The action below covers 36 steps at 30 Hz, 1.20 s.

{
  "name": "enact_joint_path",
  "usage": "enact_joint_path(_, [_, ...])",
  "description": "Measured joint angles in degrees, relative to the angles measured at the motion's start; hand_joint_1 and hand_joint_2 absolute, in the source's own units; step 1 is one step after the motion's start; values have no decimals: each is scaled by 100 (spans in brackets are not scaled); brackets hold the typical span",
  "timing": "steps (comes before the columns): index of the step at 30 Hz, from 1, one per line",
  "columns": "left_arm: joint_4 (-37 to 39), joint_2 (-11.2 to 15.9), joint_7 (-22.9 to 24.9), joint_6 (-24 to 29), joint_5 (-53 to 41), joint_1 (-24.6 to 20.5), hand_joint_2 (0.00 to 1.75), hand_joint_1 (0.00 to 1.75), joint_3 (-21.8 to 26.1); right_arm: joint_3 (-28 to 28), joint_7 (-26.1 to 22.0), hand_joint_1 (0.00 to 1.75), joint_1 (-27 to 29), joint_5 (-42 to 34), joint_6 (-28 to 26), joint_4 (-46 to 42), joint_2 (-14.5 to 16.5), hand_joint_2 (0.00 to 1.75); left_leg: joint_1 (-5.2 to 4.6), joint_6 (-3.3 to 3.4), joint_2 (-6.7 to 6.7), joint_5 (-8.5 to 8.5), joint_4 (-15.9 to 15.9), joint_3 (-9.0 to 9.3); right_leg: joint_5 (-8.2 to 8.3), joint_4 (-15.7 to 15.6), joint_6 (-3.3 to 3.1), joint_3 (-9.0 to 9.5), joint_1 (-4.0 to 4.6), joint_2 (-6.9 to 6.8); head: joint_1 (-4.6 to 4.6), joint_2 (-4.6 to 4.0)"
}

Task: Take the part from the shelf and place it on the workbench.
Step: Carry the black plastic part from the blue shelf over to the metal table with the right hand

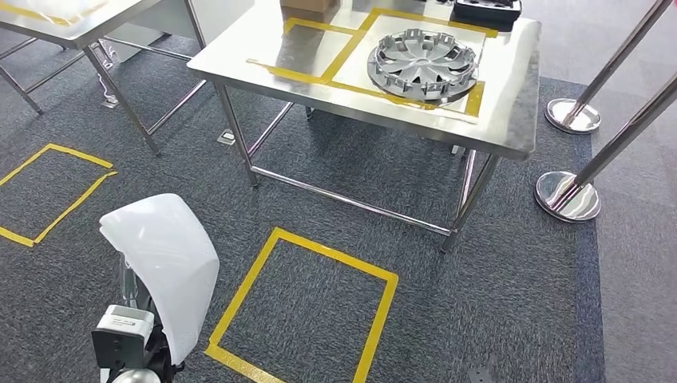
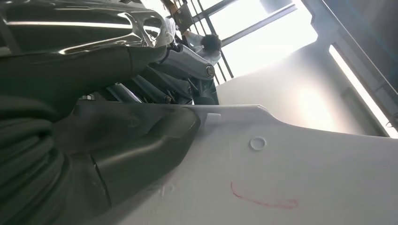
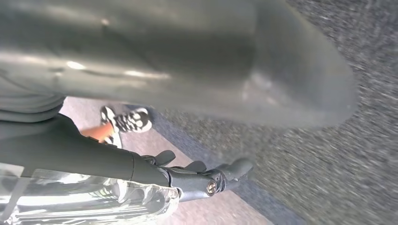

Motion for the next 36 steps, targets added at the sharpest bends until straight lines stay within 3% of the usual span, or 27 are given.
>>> enact_joint_path(1, [1, 1, 4, 3, -4, -3, 175, 175, -1, -1, 3, 0, 15, 0, -1, 3, 5, 0, 6, -46, -11, -65, 39, -12, -38, -100, -51, 50, 10, 17, 12, 1])
enact_joint_path(3, [2, -1, 12, 17, -20, -8, 175, 175, -3, -6, 7, 0, 39, 2, -4, 3, 3, 0, 14, -95, -24, -127, 90, -43, -174, -90, -247, 108, 53, 5, 21, 2])
enact_joint_path(5, [-2, -2, 13, 31, -31, -27, 175, 175, -5, -14, 0, 0, 48, 6, -5, -4, -2, 0, 25, -117, 59, 29, 430, -209, -247, -118, -353, 234, 63, -25, 9, 2])
enact_joint_path(7, [-5, -2, 12, 39, -31, -49, 175, 175, -6, -17, -9, 0, 42, 10, -5, -11, -7, 0, 17, -133, 259, 215, 1196, -731, -370, -191, -422, 445, 75, -63, -8, 2])
enact_joint_path(8, [-5, -2, 10, 41, -31, -51, 175, 175, -7, -17, -11, 0, 42, 11, -5, -12, -9, 0, 10, -136, 350, 176, 1572, -1053, -443, -232, -441, 568, 84, -85, -14, 2])
enact_joint_path(9, [-3, -2, 11, 41, -31, -48, 175, 175, -7, -17, -11, 0, 45, 10, -5, -12, -9, 0, 7, -133, 392, 19, 1819, -1346, -519, -273, -452, 695, 93, -97, -15, 2])
enact_joint_path(11, [-2, 1, 11, 41, -31, -39, 175, 175, -6, -19, -10, 0, 51, 11, -5, -12, -8, 0, -13, -111, 408, -359, 1870, -1737, -684, -353, -460, 975, 103, -102, -17, 1])
enact_joint_path(12, [-2, 2, 11, 41, -31, -38, 175, 175, -6, -19, -9, 0, 53, 11, -5, -12, -7, 0, -38, -81, 409, -418, 1669, -1822, -778, -398, -460, 1133, 104, -100, -18, 1])
enact_joint_path(13, [-2, 3, 11, 42, -31, -36, 175, 175, -7, -20, -9, 0, 53, 11, -5, -11, -3, 0, -76, -33, 412, -283, 1352, -1847, -872, -452, -457, 1295, 105, -100, -18, 1])
enact_joint_path(16, [-3, 12, 22, 45, -43, -13, 175, 175, -9, -22, -7, 0, 60, 10, -2, -1, 34, 0, -235, 174, 427, 1108, 289, -1748, -1129, -724, -408, 1758, 120, -90, -37, 1])
enact_joint_path(17, [-6, 14, 30, 47, -52, -9, 175, 175, -8, -24, -5, 0, 56, 10, 1, 2, 46, 0, -266, 204, 414, 1393, 127, -1699, -1163, -838, -380, 1919, 131, -85, -49, 1])
enact_joint_path(18, [-11, 13, 36, 49, -61, -15, 175, 175, -7, -25, -4, 0, 42, 10, 3, 1, 52, 0, -277, 207, 389, 1402, 85, -1626, -1120, -896, -339, 2025, 143, -80, -53, 1])
enact_joint_path(19, [-23, 8, 41, 49, -72, -25, 175, 175, -6, -26, -2, 0, 27, 10, 4, -2, 54, 0, -266, 203, 376, 1301, 67, -1523, -1025, -859, -306, 2074, 142, -83, -52, 1])
enact_joint_path(20, [-35, 2, 39, 50, -81, -32, 175, 175, -5, -27, -2, 0, 9, 12, 4, -4, 51, 0, -257, 216, 363, 1203, 29, -1395, -874, -637, -290, 2027, 142, -84, -44, 1])
enact_joint_path(21, [-42, -4, 41, 49, -87, -40, 175, 175, -4, -26, -1, 0, -10, 12, 3, -5, 48, 0, -249, 238, 357, 1098, -6, -1242, -745, -261, -292, 1825, 148, -88, -34, 1])
enact_joint_path(22, [-45, -9, 45, 48, -89, -40, 175, 175, -3, -24, 2, 0, -22, 11, 3, -5, 42, 0, -246, 262, 348, 991, -41, -1087, -719, 181, -315, 1547, 166, -93, -24, 1])
enact_joint_path(23, [-42, -12, 48, 43, -87, -40, 175, 175, -4, -22, 6, 0, -21, 9, 3, -5, 34, 0, -252, 287, 333, 869, -68, -939, -811, 613, -343, 1198, 197, -100, -10, 1])
enact_joint_path(24, [-38, -18, 53, 38, -85, -41, 175, 175, -5, -22, 13, 0, -6, 5, 3, -4, 29, 0, -259, 311, 308, 743, -88, -788, -1032, 922, -360, 834, 231, -101, -8, 2])
enact_joint_path(26, [-34, -28, 56, 30, -77, -41, 175, 175, -8, -27, 22, 0, 42, -2, 4, -3, 25, 0, -274, 333, 251, 491, -105, -453, -1585, 1092, -365, 219, 277, -99, -1, 2])
enact_joint_path(27, [-33, -33, 57, 30, -72, -44, 175, 175, -8, -30, 21, 0, 58, -3, 5, -2, 26, 0, -285, 335, 227, 361, -106, -271, -1718, 984, -367, -14, 285, -97, -1, 2])
enact_joint_path(28, [-31, -35, 55, 29, -63, -46, 175, 175, -9, -32, 19, 0, 67, -3, 5, -2, 26, 0, -295, 335, 213, 229, -104, -84, -1606, 774, -379, -207, 286, -94, 2, 2])
enact_joint_path(29, [-23, -36, 48, 22, -53, -45, 175, 175, -11, -33, 18, 0, 78, -3, 5, -1, 24, 0, -304, 333, 203, 84, -109, 64, -1142, 477, -398, -367, 287, -86, 2, 2])
enact_joint_path(31, [14, -39, 33, -1, -35, -50, 175, 175, -20, -39, 23, 0, 112, -3, 7, 5, 16, 0, -323, 306, 160, -206, -47, 309, 80, -30, -446, -598, 310, -68, -24, 1])
enact_joint_path(32, [28, -42, 28, -11, -30, -51, 175, 175, -25, -44, 30, 0, 124, -2, 6, 7, 11, 0, -323, 284, 137, -329, -19, 394, 499, -152, -473, -629, 330, -60, -42, 1])
enact_joint_path(33, [33, -45, 24, -14, -23, -63, 175, 175, -29, -49, 35, 0, 112, -2, 3, 5, 7, 0, -322, 261, 116, -387, 49, 457, 626, -172, -503, -622, 349, -59, -52, 1])
enact_joint_path(35, [17, -48, 13, -7, -12, -89, 175, 175, -30, -55, 35, 0, 41, -1, -7, -6, -3, 0, -322, 220, 136, -337, 300, 384, 556, -165, -573, -510, 333, -62, -48, 2])
enact_joint_path(36, [11, -45, 4, -3, -7, -101, 175, 175, -30, -55, 27, 0, 6, 0, -14, -11, -13, 0, -321, 191, 185, -284, 555, 238, 512, -183, -606, -455, 314, -66, -62, 2])
